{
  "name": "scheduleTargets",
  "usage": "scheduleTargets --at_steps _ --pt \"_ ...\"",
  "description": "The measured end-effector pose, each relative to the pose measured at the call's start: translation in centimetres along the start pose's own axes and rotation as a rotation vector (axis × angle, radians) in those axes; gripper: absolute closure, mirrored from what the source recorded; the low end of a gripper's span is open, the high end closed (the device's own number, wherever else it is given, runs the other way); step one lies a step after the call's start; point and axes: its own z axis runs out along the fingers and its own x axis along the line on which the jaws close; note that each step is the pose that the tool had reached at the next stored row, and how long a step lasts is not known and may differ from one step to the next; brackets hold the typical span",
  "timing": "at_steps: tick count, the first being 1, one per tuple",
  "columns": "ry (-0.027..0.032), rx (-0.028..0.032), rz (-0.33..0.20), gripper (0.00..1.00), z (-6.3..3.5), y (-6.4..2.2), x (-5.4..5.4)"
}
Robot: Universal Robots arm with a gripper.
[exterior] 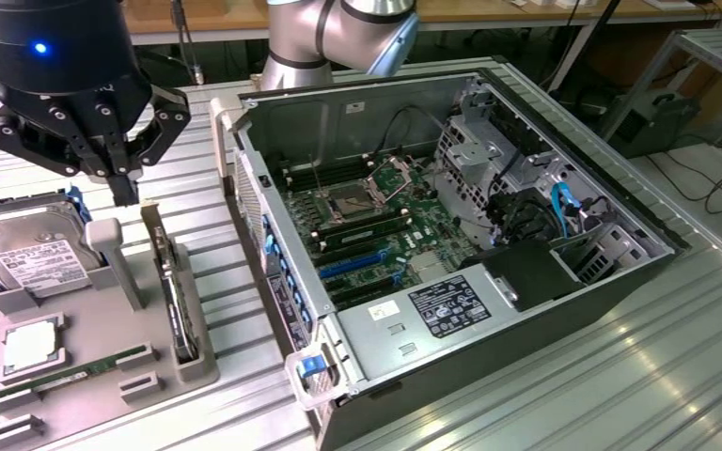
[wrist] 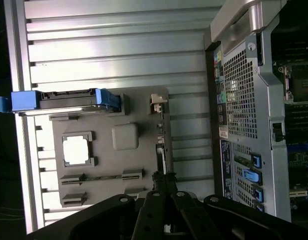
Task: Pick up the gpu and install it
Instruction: 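Reach for the gpu, then pick up the gpu and move the gpu toward the slot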
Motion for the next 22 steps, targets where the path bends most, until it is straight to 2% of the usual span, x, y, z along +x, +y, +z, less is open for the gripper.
scheduleTargets --at_steps 12,13,14,15,16,19,20,22 --pt "0.0001 0.0001 0.000 0.89 0.00 0.00 0.00" --pt "0.0000 0.0001 0.000 0.83 0.00 0.00 0.01" --pt "0.0000 0.0000 0.000 0.83 0.00 0.00 0.01" --pt "0.0000 0.0000 0.000 0.70 0.00 0.00 0.01" --pt "0.0000 0.0000 0.000 0.70 0.00 0.00 0.01" --pt "0.0000 0.0000 0.000 0.52 0.00 0.00 0.01" --pt "0.0000 0.0000 0.000 0.52 0.00 0.00 0.01" --pt "0.0000 0.0000 0.000 0.40 0.00 0.00 0.01"
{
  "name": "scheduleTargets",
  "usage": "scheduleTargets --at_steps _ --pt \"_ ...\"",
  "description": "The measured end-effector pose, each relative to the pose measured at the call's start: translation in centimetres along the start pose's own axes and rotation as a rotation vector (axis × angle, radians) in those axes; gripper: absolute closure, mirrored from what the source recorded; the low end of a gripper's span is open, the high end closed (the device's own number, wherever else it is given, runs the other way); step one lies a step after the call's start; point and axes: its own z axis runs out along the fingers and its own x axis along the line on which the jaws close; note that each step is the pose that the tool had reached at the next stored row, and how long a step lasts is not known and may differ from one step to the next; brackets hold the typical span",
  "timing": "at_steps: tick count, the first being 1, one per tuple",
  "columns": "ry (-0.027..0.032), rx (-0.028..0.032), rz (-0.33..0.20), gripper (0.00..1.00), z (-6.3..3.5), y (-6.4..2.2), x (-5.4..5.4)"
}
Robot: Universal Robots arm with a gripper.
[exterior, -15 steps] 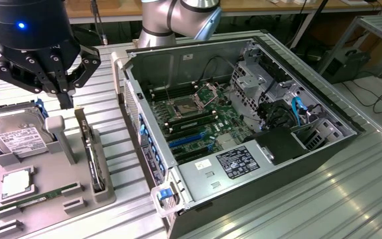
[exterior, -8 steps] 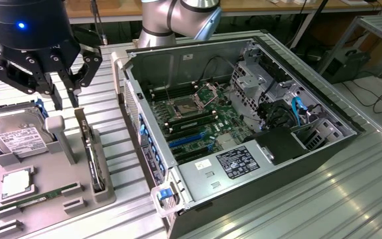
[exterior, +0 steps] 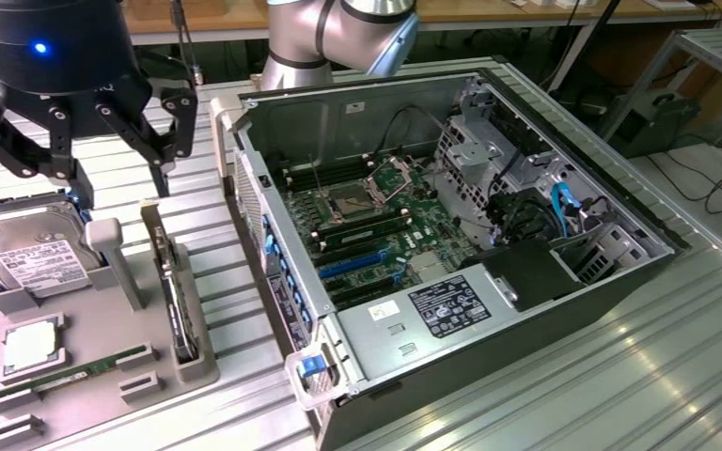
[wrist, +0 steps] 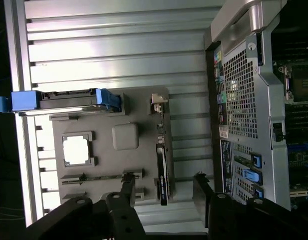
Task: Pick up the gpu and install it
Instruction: 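Pick up the gpu and move the gpu toward the slot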
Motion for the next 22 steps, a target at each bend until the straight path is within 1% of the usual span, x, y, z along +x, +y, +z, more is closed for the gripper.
scheduleTargets --at_steps 1,2,5,9,16,22 --pt "0.0000 0.0000 0.000 0.40 0.00 0.00 0.00" --pt "0.0000 0.0000 0.000 0.34 0.00 0.00 0.00" --pt "0.0001 0.0001 -0.001 0.34 0.03 0.00 0.00" --pt "0.0014 -0.0007 -0.031 0.34 0.24 -0.06 0.01" --pt "0.0015 -0.0007 -0.032 0.34 0.74 -0.16 0.01" --pt "0.0016 -0.0006 -0.032 0.34 0.96 -0.24 0.01"
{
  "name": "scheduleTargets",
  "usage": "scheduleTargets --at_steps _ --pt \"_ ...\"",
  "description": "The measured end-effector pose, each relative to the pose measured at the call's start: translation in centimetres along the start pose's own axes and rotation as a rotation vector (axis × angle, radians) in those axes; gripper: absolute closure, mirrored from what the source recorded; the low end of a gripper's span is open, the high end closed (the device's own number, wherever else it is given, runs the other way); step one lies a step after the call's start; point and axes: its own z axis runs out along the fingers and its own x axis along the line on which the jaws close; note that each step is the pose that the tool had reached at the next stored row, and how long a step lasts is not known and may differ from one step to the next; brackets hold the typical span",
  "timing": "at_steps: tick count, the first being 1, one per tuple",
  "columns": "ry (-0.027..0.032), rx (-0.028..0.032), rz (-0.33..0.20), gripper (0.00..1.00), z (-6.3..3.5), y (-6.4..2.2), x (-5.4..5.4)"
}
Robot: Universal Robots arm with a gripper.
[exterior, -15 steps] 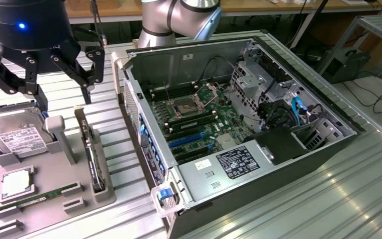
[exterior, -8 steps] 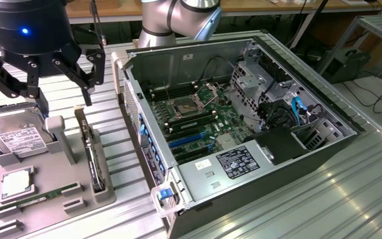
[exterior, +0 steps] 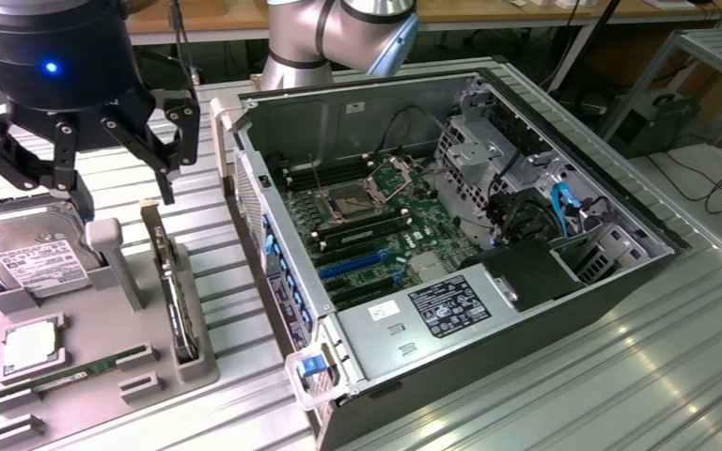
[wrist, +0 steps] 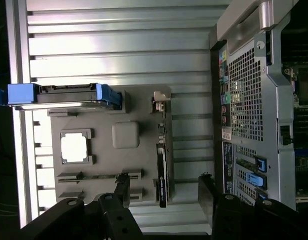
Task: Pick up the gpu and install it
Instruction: 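Pick up the gpu and move the gpu toward the slot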
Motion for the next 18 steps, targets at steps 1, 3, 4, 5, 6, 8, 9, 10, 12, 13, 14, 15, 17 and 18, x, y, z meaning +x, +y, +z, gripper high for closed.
scheduleTargets --at_steps 1,3,4,5,6,8,9,10,12,13,14,15,17,18 --pt "-0.0001 -0.0001 0.000 0.34 0.06 -0.01 0.0" --pt "0.0000 -0.0001 0.000 0.34 0.23 -0.02 0.0" --pt "-0.0001 -0.0001 0.000 0.34 0.32 -0.03 0.0" --pt "-0.0001 -0.0001 0.000 0.34 0.39 -0.03 0.0" --pt "-0.0001 -0.0002 -0.001 0.34 0.45 -0.04 0.0" --pt "-0.0001 -0.0001 -0.001 0.34 0.58 -0.04 0.0" --pt "-0.0001 -0.0001 -0.001 0.34 0.67 -0.05 0.0" --pt "-0.0001 -0.0002 -0.001 0.34 0.73 -0.07 0.0" --pt "0.0001 -0.0001 -0.002 0.34 1.01 -0.14 0.0" --pt "0.0000 -0.0002 -0.002 0.34 1.09 -0.14 0.0" --pt "0.0001 -0.0002 -0.002 0.34 1.12 -0.15 0.0" --pt "0.0000 -0.0003 -0.003 0.34 1.17 -0.17 0.0" --pt "0.0001 -0.0002 -0.003 0.34 1.27 -0.23 0.0" --pt "0.0000 -0.0004 -0.003 0.34 1.37 -0.31 0.0"
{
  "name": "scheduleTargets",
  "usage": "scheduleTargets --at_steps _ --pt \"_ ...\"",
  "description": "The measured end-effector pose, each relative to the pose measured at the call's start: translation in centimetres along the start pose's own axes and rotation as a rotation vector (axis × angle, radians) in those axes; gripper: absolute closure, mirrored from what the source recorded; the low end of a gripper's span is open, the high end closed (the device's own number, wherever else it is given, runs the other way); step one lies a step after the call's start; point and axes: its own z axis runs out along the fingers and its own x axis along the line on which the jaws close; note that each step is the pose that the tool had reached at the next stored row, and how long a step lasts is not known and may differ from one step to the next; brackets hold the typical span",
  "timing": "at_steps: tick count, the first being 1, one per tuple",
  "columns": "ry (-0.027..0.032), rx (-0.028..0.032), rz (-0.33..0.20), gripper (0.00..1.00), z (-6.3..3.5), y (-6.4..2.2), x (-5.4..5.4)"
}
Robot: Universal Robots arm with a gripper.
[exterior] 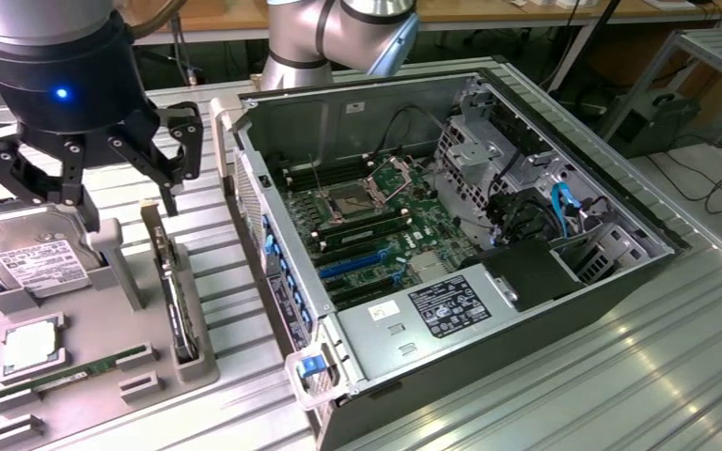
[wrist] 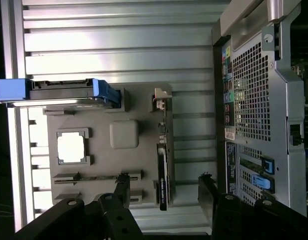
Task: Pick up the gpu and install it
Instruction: 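Pick up the gpu and move the gpu toward the slot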
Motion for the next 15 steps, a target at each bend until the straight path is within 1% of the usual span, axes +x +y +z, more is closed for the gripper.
scheduleTargets --at_steps 4,15 --pt "0.0000 -0.0001 0.000 0.34 0.22 -0.16 0.00" --pt "0.0001 0.0000 0.000 0.34 0.52 -0.19 0.00"
